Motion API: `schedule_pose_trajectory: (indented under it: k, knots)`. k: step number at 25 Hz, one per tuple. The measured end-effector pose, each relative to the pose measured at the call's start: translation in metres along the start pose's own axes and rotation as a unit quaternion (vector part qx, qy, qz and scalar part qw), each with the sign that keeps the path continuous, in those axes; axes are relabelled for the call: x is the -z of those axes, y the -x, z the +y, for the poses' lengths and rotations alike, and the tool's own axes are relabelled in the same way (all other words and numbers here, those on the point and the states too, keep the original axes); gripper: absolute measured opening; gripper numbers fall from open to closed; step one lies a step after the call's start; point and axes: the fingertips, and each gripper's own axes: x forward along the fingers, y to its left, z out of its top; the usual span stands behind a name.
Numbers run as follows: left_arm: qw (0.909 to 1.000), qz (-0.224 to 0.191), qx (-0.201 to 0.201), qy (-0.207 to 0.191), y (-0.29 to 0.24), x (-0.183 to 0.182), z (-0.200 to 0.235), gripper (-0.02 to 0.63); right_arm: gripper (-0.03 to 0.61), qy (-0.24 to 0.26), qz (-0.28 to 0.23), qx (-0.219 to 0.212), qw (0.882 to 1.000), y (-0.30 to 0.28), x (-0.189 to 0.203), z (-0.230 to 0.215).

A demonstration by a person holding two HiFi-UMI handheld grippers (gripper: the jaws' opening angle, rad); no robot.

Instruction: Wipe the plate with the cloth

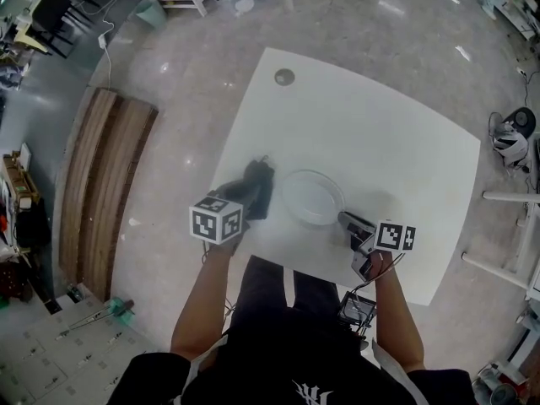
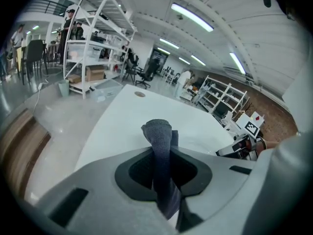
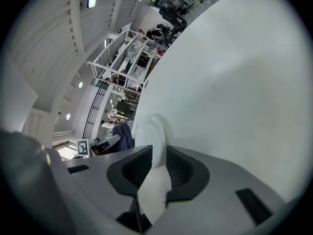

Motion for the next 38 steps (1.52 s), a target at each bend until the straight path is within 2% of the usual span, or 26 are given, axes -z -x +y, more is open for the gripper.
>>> schedule_pose_trajectory:
  k: [3, 5, 6, 9, 12, 16, 18, 21, 26, 30, 35, 38]
  knots:
    - [0.9999, -0.013, 0.002, -0.008, 0.008, -0.001, -0.012, 0.049, 0.080, -0.004, -0.013, 0.010, 1.000, 0.013, -0.002, -0.006]
    - [0.9992, -0.035, 0.016, -0.008, 0.016, -0.003, -0.024, 0.049, 0.080, -0.005, -0.033, 0.011, 0.999, 0.027, -0.004, -0.010]
    - [0.9981, -0.054, 0.030, -0.005, 0.021, -0.005, -0.031, 0.049, 0.040, 0.001, -0.049, 0.006, 0.999, 0.037, -0.006, -0.007]
    - [0.9881, -0.126, 0.088, 0.005, 0.045, -0.015, -0.061, 0.051, 0.008, 0.071, -0.107, -0.031, 0.991, 0.069, -0.015, 0.021]
    - [0.9734, -0.181, 0.139, 0.015, 0.073, -0.021, -0.097, 0.051, 0.005, 0.168, -0.148, -0.079, 0.971, 0.103, -0.014, 0.067]
    - [0.9567, -0.217, 0.193, 0.006, 0.105, -0.018, -0.147, 0.051, 0.005, 0.263, -0.195, -0.122, 0.937, 0.145, 0.000, 0.125]
    - [0.9507, -0.224, 0.214, -0.008, 0.119, -0.015, -0.163, 0.051, 0.005, 0.289, -0.216, -0.140, 0.922, 0.155, 0.012, 0.149]
    - [0.9470, -0.223, 0.228, -0.044, 0.139, -0.009, -0.180, 0.051, 0.005, 0.329, -0.235, -0.154, 0.902, 0.163, 0.034, 0.185]
    - [0.9358, -0.228, 0.253, -0.091, 0.182, -0.001, -0.197, 0.051, 0.003, 0.372, -0.270, -0.136, 0.878, 0.185, 0.071, 0.226]
    - [0.9260, -0.234, 0.273, -0.114, 0.228, 0.034, -0.194, 0.051, 0.003, 0.388, -0.272, -0.084, 0.876, 0.186, 0.124, 0.231]
    - [0.9289, -0.233, 0.272, -0.095, 0.263, 0.085, -0.165, 0.051, 0.003, 0.390, -0.297, -0.064, 0.869, 0.187, 0.177, 0.237]
    - [0.9300, -0.236, 0.269, -0.086, 0.280, 0.104, -0.155, 0.051, 0.003, 0.386, -0.302, -0.057, 0.870, 0.186, 0.200, 0.239]
